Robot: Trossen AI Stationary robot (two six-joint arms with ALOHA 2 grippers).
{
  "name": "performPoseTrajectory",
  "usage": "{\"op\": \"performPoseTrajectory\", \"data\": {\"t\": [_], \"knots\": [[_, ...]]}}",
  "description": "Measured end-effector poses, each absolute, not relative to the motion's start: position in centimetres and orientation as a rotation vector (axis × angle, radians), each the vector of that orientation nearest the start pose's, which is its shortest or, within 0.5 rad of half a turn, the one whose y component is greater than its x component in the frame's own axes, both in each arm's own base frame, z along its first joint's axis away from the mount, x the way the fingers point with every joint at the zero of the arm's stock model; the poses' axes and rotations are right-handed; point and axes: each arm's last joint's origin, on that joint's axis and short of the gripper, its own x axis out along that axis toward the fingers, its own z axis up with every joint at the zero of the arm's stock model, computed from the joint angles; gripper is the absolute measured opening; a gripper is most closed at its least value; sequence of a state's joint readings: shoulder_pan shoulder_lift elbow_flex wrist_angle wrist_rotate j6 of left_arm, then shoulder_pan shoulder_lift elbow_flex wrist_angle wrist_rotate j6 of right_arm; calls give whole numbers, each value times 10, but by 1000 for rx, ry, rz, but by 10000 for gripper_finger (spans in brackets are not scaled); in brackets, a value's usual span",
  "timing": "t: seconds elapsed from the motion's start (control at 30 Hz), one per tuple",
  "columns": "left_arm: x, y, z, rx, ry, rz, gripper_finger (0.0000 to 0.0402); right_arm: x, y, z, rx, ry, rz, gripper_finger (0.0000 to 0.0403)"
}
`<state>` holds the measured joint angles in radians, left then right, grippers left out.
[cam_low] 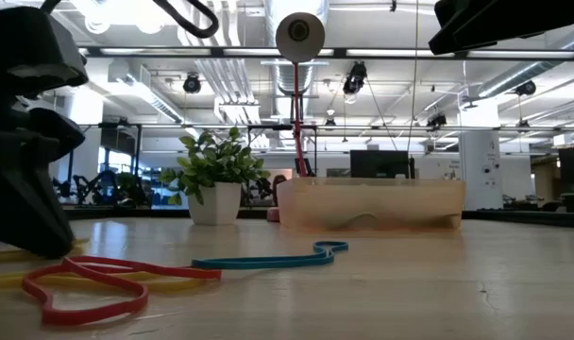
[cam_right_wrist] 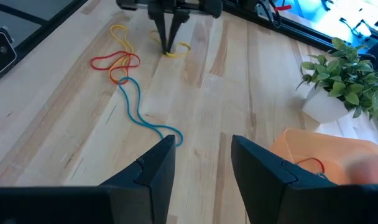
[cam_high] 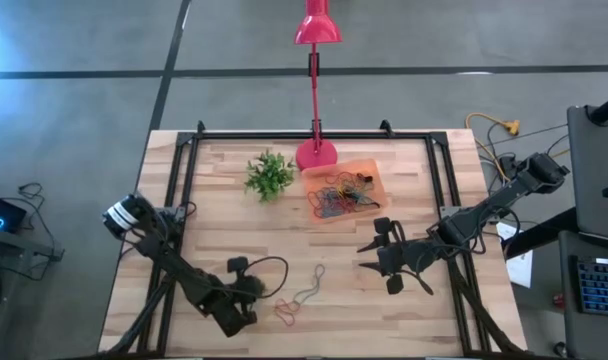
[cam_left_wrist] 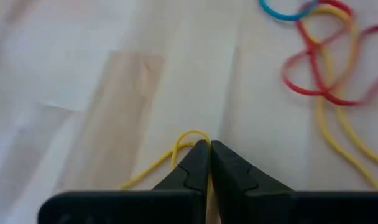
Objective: Pick and place rubber bands into bin
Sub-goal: Put the left yellow rubberband into the orange container
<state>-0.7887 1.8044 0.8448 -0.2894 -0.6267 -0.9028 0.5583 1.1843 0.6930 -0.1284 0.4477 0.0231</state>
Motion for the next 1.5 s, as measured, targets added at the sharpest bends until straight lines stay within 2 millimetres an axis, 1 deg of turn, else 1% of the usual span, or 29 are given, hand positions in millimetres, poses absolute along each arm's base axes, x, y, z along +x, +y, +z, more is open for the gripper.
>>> {"op": "performPoseTrajectory", "data": {"t": [0.1, 0.17, 0.3, 0.4, 0.53, 0.7, 0.87, 1.0, 1.1, 1.23, 1.5], "knots": [[224, -198, 115, -2, 833, 308, 0, 211, 117, 231, -276, 544, 101, 144], [222, -194, 117, 44, 820, 331, 0, 211, 117, 231, -276, 544, 101, 144], [226, -195, 130, 46, 742, 339, 0, 211, 117, 231, -276, 545, 101, 144], [227, -196, 135, 74, 716, 342, 0, 211, 117, 231, -277, 546, 101, 144], [232, -199, 147, 101, 666, 340, 0, 211, 117, 231, -277, 546, 101, 144], [243, -200, 159, 164, 624, 341, 0, 211, 117, 231, -277, 546, 101, 144], [261, -196, 173, 240, 571, 340, 0, 211, 117, 231, -277, 545, 101, 144], [279, -186, 181, 303, 523, 348, 0, 211, 117, 231, -276, 545, 100, 144], [293, -175, 187, 336, 483, 363, 0, 211, 117, 231, -273, 545, 100, 144], [310, -158, 195, 413, 456, 392, 0, 211, 117, 230, -274, 547, 100, 144], [339, -118, 216, 477, 354, 432, 0, 208, 115, 226, -278, 599, 93, 144]]}}
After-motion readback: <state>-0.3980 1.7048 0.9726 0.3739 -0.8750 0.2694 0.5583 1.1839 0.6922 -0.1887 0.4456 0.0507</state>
